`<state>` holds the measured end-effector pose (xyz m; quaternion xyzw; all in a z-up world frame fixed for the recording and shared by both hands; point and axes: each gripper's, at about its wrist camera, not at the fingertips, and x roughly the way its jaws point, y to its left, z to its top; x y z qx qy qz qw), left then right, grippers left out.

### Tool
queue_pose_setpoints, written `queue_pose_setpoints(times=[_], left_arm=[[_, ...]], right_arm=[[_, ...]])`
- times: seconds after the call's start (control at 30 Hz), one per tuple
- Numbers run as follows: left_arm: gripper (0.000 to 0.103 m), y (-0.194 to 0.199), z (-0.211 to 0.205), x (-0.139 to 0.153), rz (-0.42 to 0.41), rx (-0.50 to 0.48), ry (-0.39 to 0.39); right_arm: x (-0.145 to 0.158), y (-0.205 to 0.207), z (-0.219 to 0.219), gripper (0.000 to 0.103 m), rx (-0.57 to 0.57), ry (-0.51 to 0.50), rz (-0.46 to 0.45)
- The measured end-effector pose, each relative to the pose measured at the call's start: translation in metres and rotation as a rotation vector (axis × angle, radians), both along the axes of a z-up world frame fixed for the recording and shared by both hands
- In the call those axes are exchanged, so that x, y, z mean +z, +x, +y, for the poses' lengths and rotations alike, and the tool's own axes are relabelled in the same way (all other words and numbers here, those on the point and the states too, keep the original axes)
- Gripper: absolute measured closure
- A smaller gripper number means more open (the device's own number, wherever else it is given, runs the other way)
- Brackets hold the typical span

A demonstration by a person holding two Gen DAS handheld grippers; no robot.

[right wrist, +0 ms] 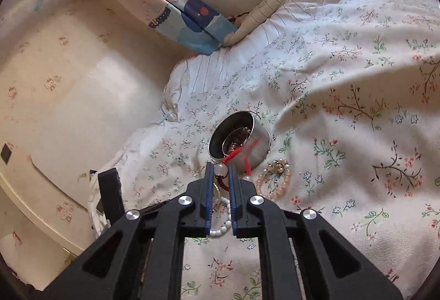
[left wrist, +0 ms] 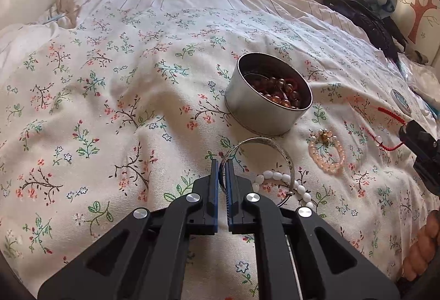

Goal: Organize jewelry

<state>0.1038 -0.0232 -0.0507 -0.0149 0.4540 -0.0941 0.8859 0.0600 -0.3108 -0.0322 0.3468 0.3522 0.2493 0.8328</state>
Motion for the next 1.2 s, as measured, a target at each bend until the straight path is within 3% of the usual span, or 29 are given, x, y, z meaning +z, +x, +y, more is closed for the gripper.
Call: queue_pose_setpoints(times=[0.3, 0.67, 1.2], left_arm=[[0.099, -0.002, 0.000, 0.005, -0.032, 0.004, 0.001], [0.099, -0.006, -0.012, 0.010, -0.082, -0.021, 0.071], [0.099, -0.010, -0.019, 0.021, -0.153, -0.034, 0.093]], right_arm=[[0.000, 0.000, 0.005, 0.091, 0.030, -0.002, -0.013], [0.006, 0.004, 0.015, 0.091, 0.057, -0.002, -0.068], [0.014, 0.011, 0.015, 0.091, 0.041, 0.090, -0.116]])
